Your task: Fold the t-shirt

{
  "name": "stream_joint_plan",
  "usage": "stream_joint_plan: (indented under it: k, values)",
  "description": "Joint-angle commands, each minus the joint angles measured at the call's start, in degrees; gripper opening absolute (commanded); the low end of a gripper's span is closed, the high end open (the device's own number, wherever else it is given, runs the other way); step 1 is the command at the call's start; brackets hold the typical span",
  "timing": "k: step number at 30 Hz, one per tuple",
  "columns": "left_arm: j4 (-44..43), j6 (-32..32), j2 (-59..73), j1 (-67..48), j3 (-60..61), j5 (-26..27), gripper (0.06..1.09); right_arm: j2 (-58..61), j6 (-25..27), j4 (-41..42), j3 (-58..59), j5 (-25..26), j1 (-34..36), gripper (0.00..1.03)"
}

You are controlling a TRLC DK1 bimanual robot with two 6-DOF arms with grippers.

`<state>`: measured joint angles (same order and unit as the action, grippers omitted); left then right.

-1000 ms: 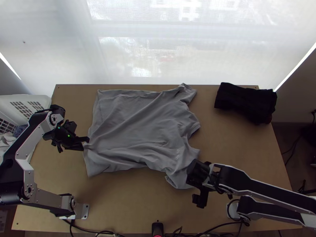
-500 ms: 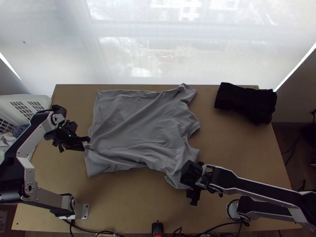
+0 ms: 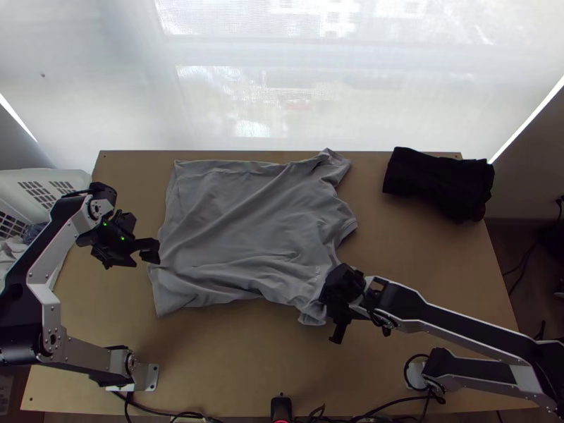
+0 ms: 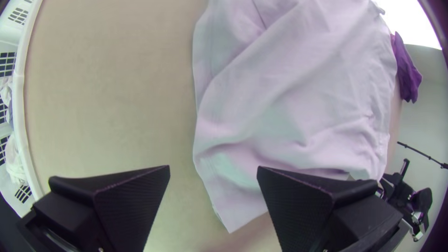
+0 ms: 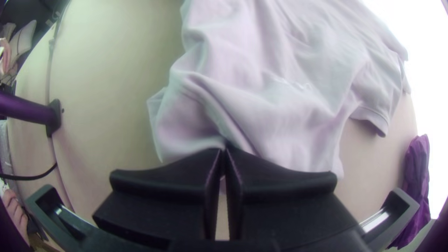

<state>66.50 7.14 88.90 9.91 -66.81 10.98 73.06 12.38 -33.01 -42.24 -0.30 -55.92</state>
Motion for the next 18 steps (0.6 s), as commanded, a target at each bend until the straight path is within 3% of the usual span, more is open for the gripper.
stream_joint_plan:
  k: [1,6,18]
  values:
    - [12.51,4.47,-3.56,-1.04,-2.1,1.67,1.03,0.6,-0.78,0.5,-3.11,-0.06,3.8,0.03]
    - [16.47,7.19,-7.16,-5.69,5.28,1.06,0.9,1.47,-1.04,0.5,-5.4,-0.06,5.82,0.03]
    - [9.79,4.55,-4.97,-16.68,16.18,-3.42,0.88,2.09,-1.92,-0.03,-8.56,-0.06,9.6,0.03]
